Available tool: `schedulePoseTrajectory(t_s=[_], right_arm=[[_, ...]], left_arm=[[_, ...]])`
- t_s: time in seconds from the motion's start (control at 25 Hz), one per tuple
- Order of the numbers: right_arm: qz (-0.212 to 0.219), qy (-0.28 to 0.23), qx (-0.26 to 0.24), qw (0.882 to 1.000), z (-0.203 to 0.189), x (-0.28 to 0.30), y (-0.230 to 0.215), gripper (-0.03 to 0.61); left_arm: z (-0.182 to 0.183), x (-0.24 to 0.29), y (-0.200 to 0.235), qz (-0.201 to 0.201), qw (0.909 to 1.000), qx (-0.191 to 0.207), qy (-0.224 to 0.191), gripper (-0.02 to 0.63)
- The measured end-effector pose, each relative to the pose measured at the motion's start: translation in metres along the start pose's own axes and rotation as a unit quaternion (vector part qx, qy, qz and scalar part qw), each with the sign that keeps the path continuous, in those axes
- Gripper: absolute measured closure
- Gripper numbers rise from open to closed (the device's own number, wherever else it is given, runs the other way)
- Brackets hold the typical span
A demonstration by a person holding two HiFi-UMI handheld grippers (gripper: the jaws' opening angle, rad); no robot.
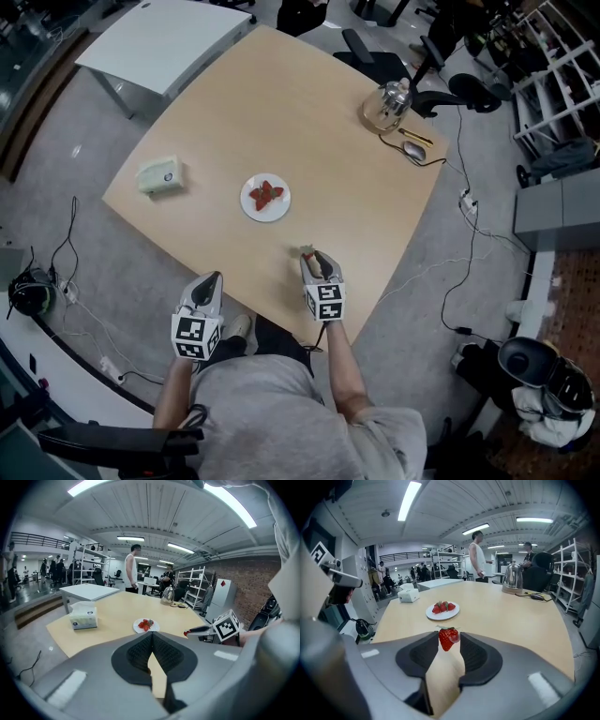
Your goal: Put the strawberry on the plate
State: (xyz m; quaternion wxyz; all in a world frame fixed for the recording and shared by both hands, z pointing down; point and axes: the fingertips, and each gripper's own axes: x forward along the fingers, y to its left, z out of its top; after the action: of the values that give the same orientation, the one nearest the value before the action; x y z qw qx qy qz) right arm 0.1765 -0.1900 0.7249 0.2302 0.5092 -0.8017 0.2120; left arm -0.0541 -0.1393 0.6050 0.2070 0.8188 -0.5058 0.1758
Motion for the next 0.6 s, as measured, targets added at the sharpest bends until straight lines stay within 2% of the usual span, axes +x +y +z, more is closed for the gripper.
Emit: schedulePoseTrajectory(t_s=[0.6], right_arm=[[0.050,-0.018,-0.052,0.997,0.071,0.069,0.033,0.427]], left_arm=[[-0.018,-0.044,0.043,0.064,0.9972,-0.038,-0.009,0.594]])
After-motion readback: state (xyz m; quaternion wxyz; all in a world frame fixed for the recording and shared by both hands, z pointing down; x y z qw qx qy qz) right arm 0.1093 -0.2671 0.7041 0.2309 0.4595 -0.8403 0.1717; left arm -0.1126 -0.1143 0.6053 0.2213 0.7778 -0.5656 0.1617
